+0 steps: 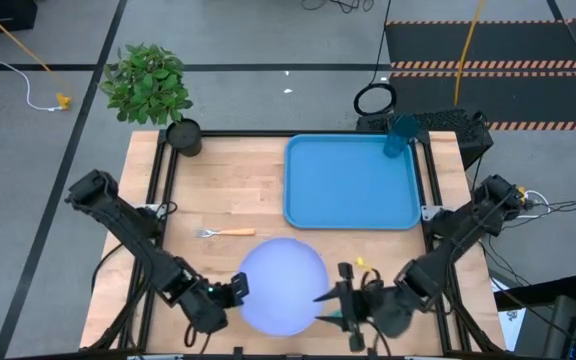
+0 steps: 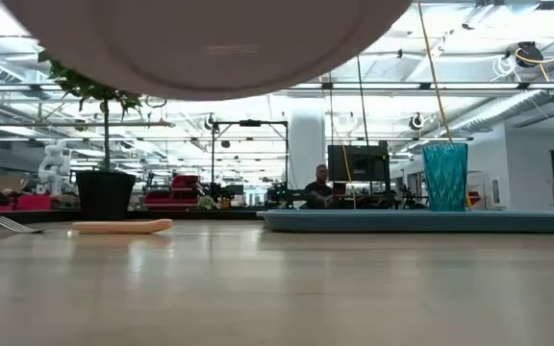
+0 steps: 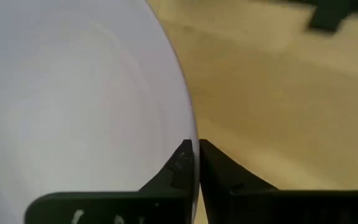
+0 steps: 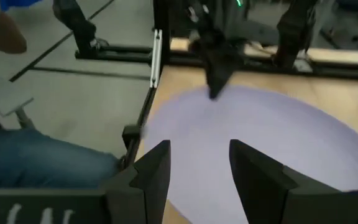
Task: Pick and place plate/cup/fork/spoon on tray
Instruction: Put the purple plate on the blue tray to the bottom right of the blue cup
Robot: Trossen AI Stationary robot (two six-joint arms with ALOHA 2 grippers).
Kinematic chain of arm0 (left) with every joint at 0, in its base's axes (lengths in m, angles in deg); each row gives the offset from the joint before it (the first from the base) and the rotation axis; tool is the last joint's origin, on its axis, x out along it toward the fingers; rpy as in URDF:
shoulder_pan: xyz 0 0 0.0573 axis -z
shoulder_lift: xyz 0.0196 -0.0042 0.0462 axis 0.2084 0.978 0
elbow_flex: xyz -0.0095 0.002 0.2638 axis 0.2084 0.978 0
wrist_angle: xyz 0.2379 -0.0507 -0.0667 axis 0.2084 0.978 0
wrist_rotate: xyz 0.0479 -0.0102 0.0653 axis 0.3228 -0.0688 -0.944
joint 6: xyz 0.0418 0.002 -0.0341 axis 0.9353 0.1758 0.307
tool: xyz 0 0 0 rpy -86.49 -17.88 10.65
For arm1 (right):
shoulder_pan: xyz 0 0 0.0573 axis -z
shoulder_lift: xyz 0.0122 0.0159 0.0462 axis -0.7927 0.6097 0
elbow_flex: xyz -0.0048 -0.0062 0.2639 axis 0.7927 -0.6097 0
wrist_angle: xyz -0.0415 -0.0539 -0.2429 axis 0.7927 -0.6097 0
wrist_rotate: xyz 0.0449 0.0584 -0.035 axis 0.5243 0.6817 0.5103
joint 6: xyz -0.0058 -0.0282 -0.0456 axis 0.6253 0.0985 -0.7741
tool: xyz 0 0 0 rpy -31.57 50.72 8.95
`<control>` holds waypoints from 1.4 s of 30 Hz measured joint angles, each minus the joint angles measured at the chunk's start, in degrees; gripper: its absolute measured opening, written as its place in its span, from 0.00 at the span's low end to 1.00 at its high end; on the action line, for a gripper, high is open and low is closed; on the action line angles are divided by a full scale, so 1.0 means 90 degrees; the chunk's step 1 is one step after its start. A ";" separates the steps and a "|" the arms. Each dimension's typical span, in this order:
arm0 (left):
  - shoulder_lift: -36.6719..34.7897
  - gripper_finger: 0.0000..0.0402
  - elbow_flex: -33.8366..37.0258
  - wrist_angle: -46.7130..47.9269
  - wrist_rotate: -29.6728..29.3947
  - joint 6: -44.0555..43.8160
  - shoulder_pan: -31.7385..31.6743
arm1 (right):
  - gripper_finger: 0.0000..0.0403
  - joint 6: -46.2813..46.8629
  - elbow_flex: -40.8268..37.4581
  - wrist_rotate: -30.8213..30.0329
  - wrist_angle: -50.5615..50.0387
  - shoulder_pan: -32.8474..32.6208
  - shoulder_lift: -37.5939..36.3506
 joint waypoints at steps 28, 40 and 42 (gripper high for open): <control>0.1298 0.02 0.0000 -0.3707 0.1247 0.2424 -0.3947 | 0.38 -0.1084 0.0670 -0.3636 -0.1049 -0.1445 -0.0027; 0.1364 0.03 0.0000 -0.3511 0.0823 0.2551 -0.3974 | 0.39 0.0514 0.0667 -0.1071 -0.4000 0.0653 -0.0016; 0.1360 0.02 0.0000 -0.3432 0.0814 0.2494 -0.4040 | 0.39 0.0644 0.0667 -0.0946 -0.4548 0.0919 -0.0007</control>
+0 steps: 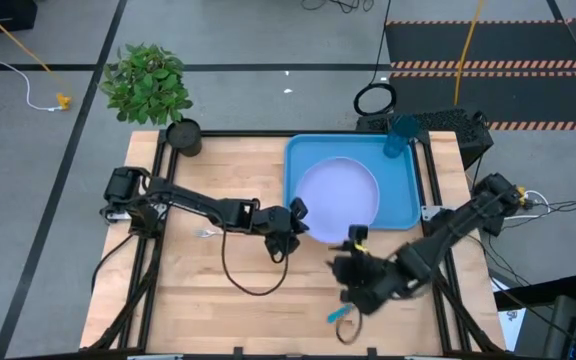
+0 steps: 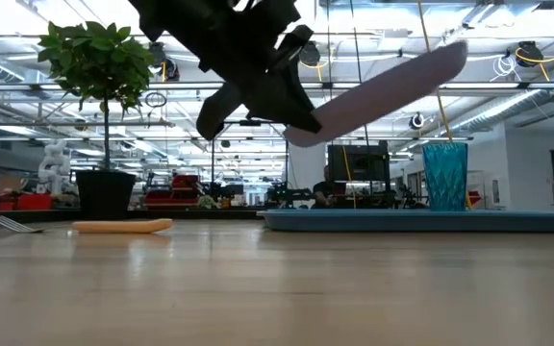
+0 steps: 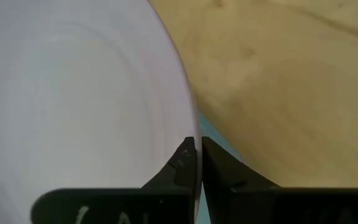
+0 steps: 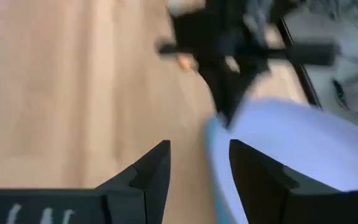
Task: Pick and place plate/cup/fork/spoon on tray
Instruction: Put the purple plate on the blue tray to the bottom right of the blue cup
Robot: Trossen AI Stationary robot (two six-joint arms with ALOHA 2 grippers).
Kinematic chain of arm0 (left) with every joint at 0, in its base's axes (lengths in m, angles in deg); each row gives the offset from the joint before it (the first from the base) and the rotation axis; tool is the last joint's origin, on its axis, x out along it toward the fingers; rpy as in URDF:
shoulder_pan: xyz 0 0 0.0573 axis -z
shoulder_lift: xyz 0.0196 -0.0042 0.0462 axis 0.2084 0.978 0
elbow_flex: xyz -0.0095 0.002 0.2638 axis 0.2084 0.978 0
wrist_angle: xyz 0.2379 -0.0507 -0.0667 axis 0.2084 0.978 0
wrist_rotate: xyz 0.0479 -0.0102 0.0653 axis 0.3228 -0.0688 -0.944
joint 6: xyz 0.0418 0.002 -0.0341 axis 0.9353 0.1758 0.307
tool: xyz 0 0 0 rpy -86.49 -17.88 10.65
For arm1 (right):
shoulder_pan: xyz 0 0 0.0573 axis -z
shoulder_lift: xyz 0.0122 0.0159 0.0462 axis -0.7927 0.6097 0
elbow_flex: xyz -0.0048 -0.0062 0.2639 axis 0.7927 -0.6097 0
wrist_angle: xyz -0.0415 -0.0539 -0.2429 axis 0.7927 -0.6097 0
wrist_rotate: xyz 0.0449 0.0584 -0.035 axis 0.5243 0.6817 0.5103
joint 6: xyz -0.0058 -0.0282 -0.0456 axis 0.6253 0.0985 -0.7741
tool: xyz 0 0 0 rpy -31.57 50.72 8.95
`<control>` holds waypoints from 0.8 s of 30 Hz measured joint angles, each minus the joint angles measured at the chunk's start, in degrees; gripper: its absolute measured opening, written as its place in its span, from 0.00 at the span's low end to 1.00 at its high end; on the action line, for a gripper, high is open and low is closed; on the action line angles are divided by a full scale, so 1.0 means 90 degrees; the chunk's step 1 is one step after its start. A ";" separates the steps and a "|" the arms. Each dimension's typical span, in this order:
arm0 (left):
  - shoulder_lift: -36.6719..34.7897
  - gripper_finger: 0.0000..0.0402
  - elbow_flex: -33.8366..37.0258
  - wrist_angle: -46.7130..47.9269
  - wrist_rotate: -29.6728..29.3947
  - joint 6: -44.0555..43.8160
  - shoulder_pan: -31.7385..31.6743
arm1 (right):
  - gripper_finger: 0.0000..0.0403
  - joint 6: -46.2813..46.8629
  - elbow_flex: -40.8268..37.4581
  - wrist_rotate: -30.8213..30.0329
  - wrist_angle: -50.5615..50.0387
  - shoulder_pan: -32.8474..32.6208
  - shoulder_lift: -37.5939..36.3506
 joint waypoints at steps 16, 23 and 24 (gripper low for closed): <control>0.0002 0.04 0.0000 0.0096 -0.0151 -0.0063 -0.0128 | 0.37 -0.0566 -0.0629 0.0964 -0.0979 0.1317 0.0005; 0.0002 0.02 0.0000 0.0076 -0.0174 0.0063 -0.0129 | 0.13 -0.0813 -0.0629 0.1482 -0.0961 0.1540 0.0005; 0.0002 0.03 0.0000 0.0056 -0.0184 0.0084 -0.0128 | 0.09 -0.0838 -0.0629 0.1614 -0.0950 0.1557 0.0005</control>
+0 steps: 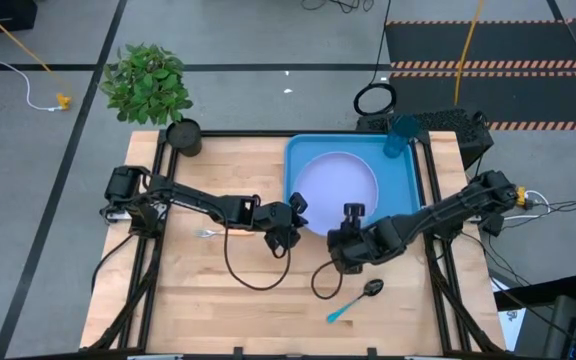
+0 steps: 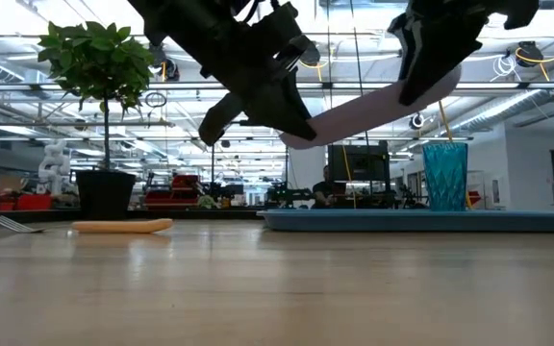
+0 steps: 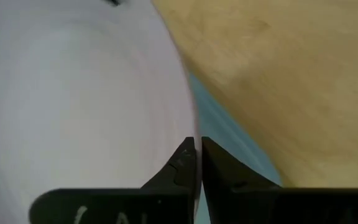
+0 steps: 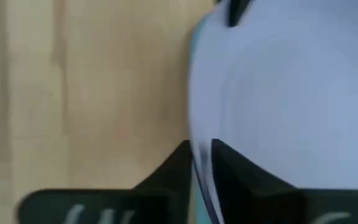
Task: Pick and place plate/cup/fork/spoon on tray
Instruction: Put the purple plate on the blue tray to the bottom right of the blue cup
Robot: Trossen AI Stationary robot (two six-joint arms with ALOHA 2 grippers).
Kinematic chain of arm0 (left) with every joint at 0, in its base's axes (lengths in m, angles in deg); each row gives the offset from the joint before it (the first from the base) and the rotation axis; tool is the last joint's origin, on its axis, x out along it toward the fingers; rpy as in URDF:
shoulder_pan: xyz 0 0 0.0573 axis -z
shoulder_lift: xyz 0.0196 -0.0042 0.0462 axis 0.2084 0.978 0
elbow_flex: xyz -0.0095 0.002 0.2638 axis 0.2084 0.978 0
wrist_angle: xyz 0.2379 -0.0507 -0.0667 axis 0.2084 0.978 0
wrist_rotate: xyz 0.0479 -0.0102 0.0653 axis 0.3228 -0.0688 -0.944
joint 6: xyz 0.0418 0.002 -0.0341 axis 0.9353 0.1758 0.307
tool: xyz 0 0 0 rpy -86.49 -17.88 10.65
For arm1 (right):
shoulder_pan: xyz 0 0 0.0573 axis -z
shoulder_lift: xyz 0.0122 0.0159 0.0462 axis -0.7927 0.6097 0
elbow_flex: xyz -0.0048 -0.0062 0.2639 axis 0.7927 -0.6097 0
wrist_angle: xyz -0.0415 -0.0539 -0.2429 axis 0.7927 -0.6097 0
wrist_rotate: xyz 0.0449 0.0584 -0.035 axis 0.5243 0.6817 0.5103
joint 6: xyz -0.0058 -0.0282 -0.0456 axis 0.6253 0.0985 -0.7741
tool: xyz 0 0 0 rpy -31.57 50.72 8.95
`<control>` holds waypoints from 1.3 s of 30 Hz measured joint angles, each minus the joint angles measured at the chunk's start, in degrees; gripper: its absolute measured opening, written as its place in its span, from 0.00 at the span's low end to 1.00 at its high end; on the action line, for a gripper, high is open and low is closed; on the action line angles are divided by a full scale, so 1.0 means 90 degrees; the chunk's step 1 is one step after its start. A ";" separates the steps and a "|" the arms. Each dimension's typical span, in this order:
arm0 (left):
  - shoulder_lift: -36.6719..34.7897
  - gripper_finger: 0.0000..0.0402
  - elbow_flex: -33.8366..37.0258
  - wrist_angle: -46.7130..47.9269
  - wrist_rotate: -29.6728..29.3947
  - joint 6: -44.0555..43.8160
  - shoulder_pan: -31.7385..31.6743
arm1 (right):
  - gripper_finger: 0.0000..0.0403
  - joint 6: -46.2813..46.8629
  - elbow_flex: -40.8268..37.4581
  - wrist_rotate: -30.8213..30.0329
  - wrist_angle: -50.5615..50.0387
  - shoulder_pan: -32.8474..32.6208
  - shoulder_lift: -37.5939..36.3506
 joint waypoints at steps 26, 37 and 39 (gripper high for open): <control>-0.0346 0.41 0.0000 -0.0264 -0.2847 -0.1563 0.0864 | 0.00 -0.0478 -0.1231 -0.0089 0.1328 0.0872 -0.0281; -0.1845 0.40 -0.0002 0.1786 -0.2547 -0.3976 0.1127 | 0.00 -0.1052 -0.2226 0.0390 0.2408 0.1961 -0.0446; -0.2042 0.40 0.0000 0.2118 -0.2548 -0.4281 0.1145 | 0.00 -0.0949 -0.2291 0.0438 0.2409 0.2079 -0.0473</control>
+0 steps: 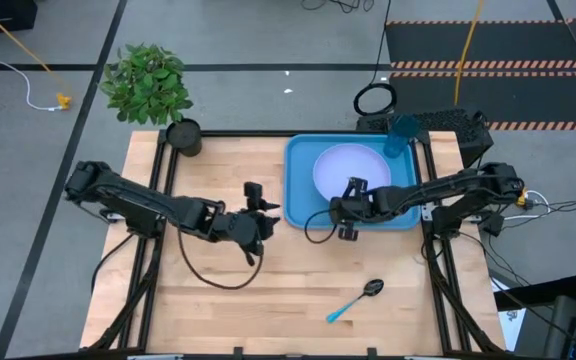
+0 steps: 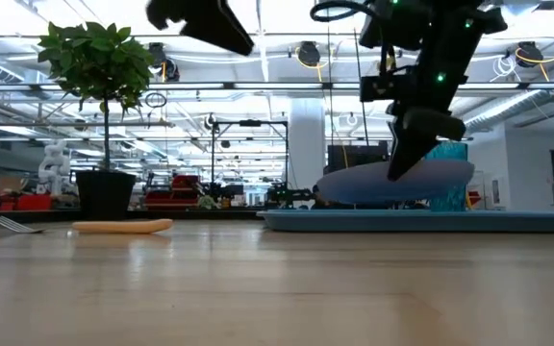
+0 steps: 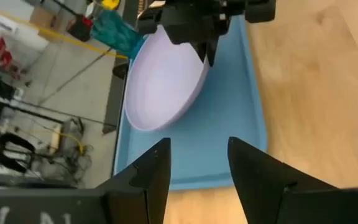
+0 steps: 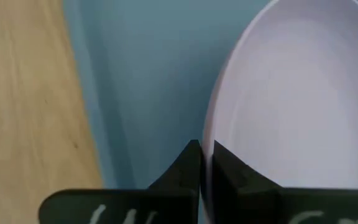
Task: Pick and place plate/cup/fork/spoon on tray
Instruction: Put the purple plate on the blue tray to the bottom right of the blue cup
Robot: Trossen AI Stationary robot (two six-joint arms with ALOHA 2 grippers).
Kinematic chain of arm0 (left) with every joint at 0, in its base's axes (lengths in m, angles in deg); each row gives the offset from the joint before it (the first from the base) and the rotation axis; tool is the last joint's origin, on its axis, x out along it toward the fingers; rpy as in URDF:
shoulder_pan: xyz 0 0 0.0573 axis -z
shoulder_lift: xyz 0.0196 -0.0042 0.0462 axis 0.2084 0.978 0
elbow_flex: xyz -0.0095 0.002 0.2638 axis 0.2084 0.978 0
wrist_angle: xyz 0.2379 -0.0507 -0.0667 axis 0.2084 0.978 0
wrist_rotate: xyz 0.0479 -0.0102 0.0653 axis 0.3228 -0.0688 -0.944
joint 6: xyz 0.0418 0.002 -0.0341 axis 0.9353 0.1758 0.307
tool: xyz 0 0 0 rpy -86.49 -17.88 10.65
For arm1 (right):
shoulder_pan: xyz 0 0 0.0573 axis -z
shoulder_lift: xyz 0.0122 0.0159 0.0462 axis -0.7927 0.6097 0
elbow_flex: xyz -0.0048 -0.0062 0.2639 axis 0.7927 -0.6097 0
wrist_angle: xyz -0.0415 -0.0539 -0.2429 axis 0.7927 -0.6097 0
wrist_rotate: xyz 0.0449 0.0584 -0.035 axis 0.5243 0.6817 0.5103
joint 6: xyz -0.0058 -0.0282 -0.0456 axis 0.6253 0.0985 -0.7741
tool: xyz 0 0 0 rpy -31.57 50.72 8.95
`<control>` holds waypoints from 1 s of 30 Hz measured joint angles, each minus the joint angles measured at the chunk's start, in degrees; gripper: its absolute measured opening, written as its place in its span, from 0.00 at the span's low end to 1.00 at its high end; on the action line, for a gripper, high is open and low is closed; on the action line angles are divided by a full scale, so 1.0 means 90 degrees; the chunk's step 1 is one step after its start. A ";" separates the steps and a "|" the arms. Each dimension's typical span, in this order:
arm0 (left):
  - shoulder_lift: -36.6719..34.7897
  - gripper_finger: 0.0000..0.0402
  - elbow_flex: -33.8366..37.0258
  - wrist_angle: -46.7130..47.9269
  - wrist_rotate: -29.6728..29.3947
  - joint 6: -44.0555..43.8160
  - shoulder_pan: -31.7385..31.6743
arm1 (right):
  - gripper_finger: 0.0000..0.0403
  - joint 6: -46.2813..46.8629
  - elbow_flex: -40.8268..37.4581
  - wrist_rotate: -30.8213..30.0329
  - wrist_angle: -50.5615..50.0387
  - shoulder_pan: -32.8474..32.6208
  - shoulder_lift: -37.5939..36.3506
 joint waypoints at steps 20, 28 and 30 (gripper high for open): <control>-0.0248 0.40 0.0002 0.0682 0.0159 -0.0619 0.0052 | 0.02 0.0187 -0.0628 0.0121 0.0623 0.0462 -0.0020; -0.0248 0.40 0.0002 0.0656 0.0159 -0.0610 0.0016 | 0.03 0.0496 -0.0858 0.0120 0.0633 0.0472 -0.0020; -0.0248 0.40 0.0002 0.0630 0.0159 -0.0608 0.0016 | 0.03 0.0509 -0.0965 0.0121 0.0690 0.0497 -0.0019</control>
